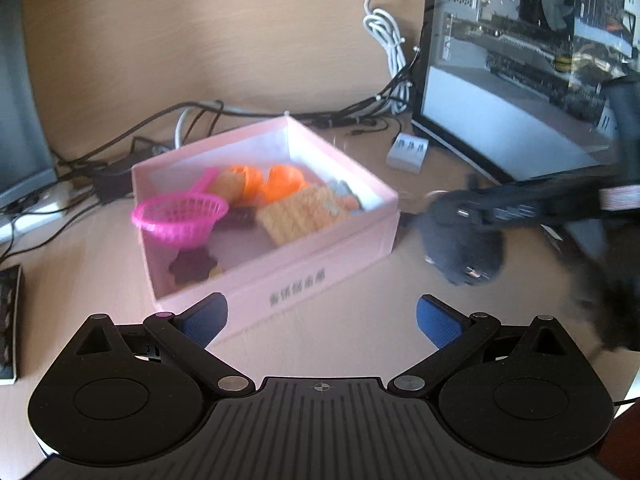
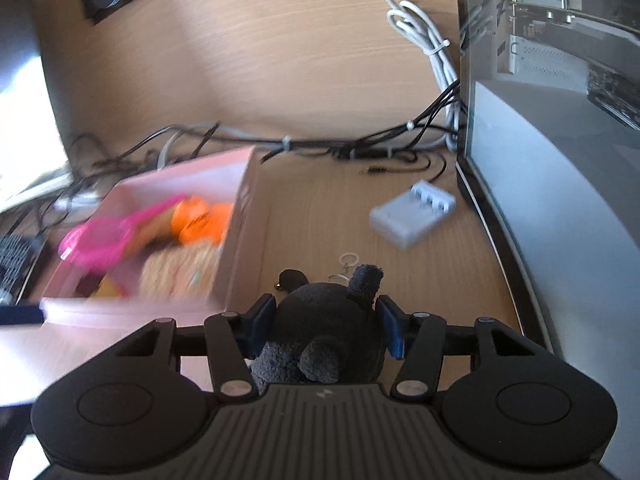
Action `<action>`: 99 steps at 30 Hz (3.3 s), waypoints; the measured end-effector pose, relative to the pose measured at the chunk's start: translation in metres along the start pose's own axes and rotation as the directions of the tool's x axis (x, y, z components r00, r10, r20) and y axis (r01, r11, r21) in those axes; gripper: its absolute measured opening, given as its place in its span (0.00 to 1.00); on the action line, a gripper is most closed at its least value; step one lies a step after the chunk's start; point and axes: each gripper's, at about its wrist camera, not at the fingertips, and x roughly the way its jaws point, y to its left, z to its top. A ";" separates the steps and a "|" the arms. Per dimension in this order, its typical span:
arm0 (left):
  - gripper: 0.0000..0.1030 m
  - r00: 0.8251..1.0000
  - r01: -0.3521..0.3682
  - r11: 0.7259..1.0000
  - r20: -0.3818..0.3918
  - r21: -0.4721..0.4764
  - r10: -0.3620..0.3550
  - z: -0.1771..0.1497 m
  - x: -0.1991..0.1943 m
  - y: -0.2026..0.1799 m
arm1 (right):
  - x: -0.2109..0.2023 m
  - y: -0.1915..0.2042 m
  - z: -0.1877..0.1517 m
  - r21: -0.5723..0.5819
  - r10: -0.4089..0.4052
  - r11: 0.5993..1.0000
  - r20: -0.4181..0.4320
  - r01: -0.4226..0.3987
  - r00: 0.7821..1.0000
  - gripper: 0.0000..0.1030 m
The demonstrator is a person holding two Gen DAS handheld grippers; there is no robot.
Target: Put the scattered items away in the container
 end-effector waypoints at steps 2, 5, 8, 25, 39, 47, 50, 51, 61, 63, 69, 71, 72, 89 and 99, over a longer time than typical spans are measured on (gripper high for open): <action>1.00 1.000 -0.021 1.000 -0.008 0.004 0.021 -0.009 -0.003 -0.002 | -0.015 0.004 -0.013 -0.029 0.036 0.999 -0.020 -0.037 0.999 0.53; 1.00 0.998 -0.054 0.998 -0.025 -0.036 0.053 -0.021 -0.007 0.001 | -0.035 0.016 -0.031 -0.080 0.144 0.986 -0.066 -0.150 0.987 0.53; 1.00 0.998 -0.049 0.994 -0.034 -0.095 0.046 -0.029 -0.015 0.011 | -0.051 0.035 -0.045 -0.147 0.262 0.951 -0.089 -0.273 0.961 0.53; 1.00 0.998 -0.056 0.984 -0.039 -0.171 0.050 0.001 -0.032 0.010 | -0.057 0.026 0.009 -0.221 0.007 0.975 0.139 0.024 0.990 0.72; 1.00 0.985 0.173 0.985 -0.002 -0.030 -0.173 0.022 0.000 -0.003 | 0.075 -0.002 0.061 -0.152 -0.292 0.943 0.053 0.296 0.955 0.30; 1.00 0.977 0.205 0.978 -0.056 -0.048 -0.207 0.029 0.029 0.010 | 0.131 -0.020 0.063 -0.146 -0.356 0.924 0.009 0.354 0.934 0.39; 1.00 0.975 0.209 0.977 -0.071 -0.048 -0.213 0.029 0.034 0.009 | 0.135 -0.025 0.059 -0.122 -0.320 0.941 -0.011 0.316 0.947 0.38; 1.00 0.974 0.211 0.976 -0.075 -0.045 -0.214 0.028 0.034 0.008 | 0.134 -0.024 0.057 -0.129 -0.320 0.940 -0.005 0.317 0.947 0.32; 1.00 0.987 0.146 0.988 -0.051 -0.051 -0.149 0.021 0.012 0.004 | 0.090 -0.006 0.031 -0.187 -0.244 0.953 -0.003 0.240 0.970 0.09; 1.00 0.989 0.140 0.988 -0.049 -0.059 -0.143 0.017 0.008 0.002 | 0.071 -0.002 0.019 -0.197 -0.219 0.957 -0.012 0.212 0.976 0.09; 1.00 0.987 0.148 0.988 -0.055 -0.052 -0.151 0.003 -0.003 -0.010 | 0.014 0.007 -0.022 -0.242 -0.133 0.963 -0.057 0.116 0.989 0.09; 1.00 0.985 0.158 0.987 -0.065 -0.043 -0.160 0.000 -0.003 -0.015 | -0.002 0.012 -0.037 -0.273 -0.116 0.958 -0.075 0.092 0.990 0.09; 1.00 0.983 0.167 0.985 -0.071 -0.035 -0.169 -0.002 -0.002 -0.019 | -0.007 0.014 -0.043 -0.286 -0.110 0.955 -0.084 0.082 0.990 0.09; 1.00 0.996 0.066 0.998 -0.055 -0.002 -0.066 -0.004 -0.003 -0.030 | -0.047 0.007 -0.086 -0.260 -0.020 0.966 -0.089 -0.004 0.996 0.36; 1.00 0.992 -0.127 0.969 -0.025 -0.211 0.125 -0.019 -0.047 0.048 | -0.066 0.039 -0.095 -0.454 0.097 0.882 -0.092 -0.129 0.991 0.61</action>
